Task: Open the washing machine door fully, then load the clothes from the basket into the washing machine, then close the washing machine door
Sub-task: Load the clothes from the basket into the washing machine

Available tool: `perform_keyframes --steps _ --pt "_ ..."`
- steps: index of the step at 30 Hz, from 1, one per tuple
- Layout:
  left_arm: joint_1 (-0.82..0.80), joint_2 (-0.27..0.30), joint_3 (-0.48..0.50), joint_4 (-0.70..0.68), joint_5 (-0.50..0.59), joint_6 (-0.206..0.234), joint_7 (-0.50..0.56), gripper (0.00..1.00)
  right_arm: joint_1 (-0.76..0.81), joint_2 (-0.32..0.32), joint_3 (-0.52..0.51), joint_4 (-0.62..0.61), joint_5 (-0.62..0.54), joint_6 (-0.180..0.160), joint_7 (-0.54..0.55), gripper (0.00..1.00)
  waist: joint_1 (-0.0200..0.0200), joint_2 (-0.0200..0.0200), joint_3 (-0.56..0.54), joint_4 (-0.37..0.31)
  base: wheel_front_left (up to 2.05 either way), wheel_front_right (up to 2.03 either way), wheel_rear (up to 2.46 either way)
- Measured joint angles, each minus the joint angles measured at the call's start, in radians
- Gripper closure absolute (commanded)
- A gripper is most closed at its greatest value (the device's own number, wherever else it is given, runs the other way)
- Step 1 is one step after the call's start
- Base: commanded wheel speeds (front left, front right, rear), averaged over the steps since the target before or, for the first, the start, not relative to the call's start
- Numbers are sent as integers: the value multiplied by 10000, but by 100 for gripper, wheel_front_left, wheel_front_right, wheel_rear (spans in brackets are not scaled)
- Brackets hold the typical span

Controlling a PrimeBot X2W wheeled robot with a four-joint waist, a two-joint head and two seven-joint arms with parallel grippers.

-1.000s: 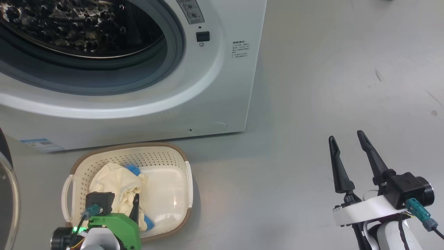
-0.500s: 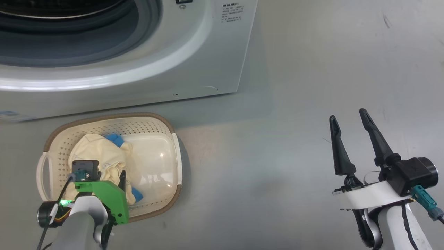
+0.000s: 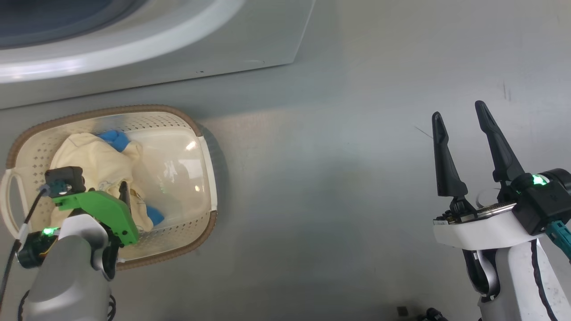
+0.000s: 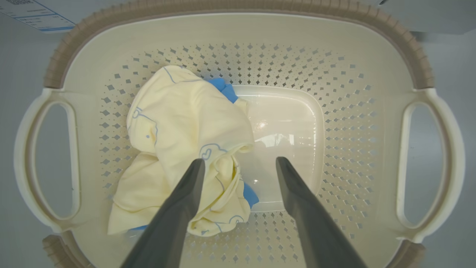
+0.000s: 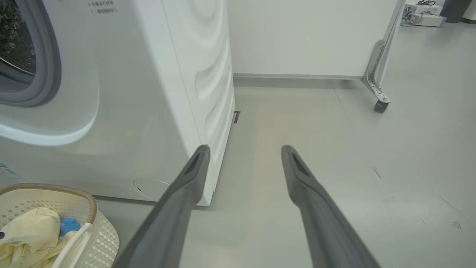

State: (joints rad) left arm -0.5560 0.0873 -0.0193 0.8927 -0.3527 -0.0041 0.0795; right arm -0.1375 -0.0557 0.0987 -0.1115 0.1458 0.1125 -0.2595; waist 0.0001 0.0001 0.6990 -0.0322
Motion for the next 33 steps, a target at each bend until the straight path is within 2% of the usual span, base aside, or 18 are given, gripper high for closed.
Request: perform_keyframes --steps 8,17,24,25,26,33 --pt "-894 550 303 370 -84 288 115 0 -199 2 -6 -349 6 0 0 0 0 0 1161 -137 0 0 0" --pt "-1948 566 435 460 -182 343 115 0 -681 -2 -255 -897 10 -6 0 0 1 0 2318 -179 0 0 0" --pt "-2294 558 548 1080 -345 343 -119 0 -1216 -6 -303 -892 10 -6 0 0 0 0 3128 -129 0 0 0" --pt "-2333 558 558 1156 -355 341 -148 30 -1241 -6 -303 -890 10 -6 0 0 1 0 3203 -116 0 0 0" --pt "-2406 558 564 1269 -387 341 -217 100 -1267 -6 -303 -884 10 -6 0 0 0 0 3265 -103 0 0 0" --pt "-2709 558 560 1793 -428 336 -447 100 -1456 -10 -313 -780 0 -4 0 0 0 0 3412 -17 0 0 0"
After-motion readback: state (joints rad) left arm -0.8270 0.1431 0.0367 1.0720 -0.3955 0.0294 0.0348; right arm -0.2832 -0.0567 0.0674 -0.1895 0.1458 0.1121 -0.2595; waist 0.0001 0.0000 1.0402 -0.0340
